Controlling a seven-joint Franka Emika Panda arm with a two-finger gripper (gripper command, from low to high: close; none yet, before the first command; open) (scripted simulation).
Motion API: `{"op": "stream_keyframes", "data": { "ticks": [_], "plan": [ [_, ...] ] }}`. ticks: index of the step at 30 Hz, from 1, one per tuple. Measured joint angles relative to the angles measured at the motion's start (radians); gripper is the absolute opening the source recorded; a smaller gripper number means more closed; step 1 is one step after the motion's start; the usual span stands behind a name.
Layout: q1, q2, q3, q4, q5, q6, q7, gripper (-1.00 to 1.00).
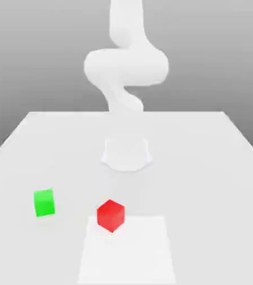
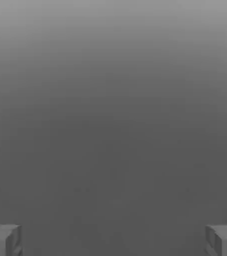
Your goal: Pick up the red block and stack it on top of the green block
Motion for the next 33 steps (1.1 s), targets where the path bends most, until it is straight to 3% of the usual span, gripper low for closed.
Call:
{"op": "stream_keyframes", "data": {
  "ticks": [16, 23, 24, 30, 33],
  "plan": [
    [-0.149, 0.515, 0.069, -0.521, 0.029, 0.408, 0.388, 0.00],
    [-0.143, 0.870, 0.028, -0.546, -0.045, 0.693, 0.500, 0.00],
    [-0.133, 0.902, 0.018, -0.542, -0.049, 0.721, 0.503, -1.00],
    [-0.129, 0.918, 0.013, -0.540, -0.055, 0.736, 0.509, -1.00],
    [-0.139, 0.856, 0.027, -0.549, -0.040, 0.682, 0.497, -1.00]
  ]
}}
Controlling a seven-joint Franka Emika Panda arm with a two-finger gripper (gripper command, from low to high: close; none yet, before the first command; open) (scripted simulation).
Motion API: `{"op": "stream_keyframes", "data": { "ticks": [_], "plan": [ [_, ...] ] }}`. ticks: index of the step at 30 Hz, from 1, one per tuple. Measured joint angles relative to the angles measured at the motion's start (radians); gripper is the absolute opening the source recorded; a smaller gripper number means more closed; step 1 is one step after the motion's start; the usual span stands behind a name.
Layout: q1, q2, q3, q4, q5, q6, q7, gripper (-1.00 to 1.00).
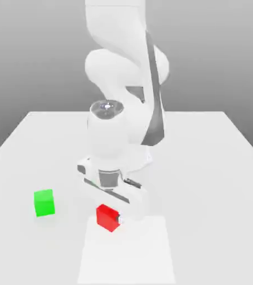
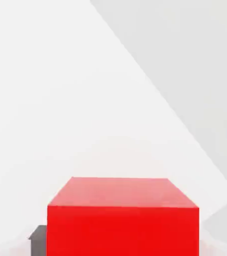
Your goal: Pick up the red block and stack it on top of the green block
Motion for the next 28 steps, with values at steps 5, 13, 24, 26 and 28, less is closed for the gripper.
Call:
{"op": "stream_keyframes", "data": {
  "ticks": [5, 13, 24, 26, 28],
  "plan": [
    [0.003, -0.175, 0.008, -0.025, 0.035, -0.150, -0.024, -1.00],
    [-0.194, -0.308, -0.175, -0.005, -0.045, -0.299, -0.193, -1.00],
    [-0.281, -0.122, -0.307, 0.022, 0.043, -0.145, -0.407, -1.00],
    [-0.282, -0.092, -0.296, 0.023, 0.071, -0.117, -0.426, 1.00],
    [-0.282, -0.092, -0.296, 0.023, 0.071, -0.117, -0.426, 1.00]
  ]
}}
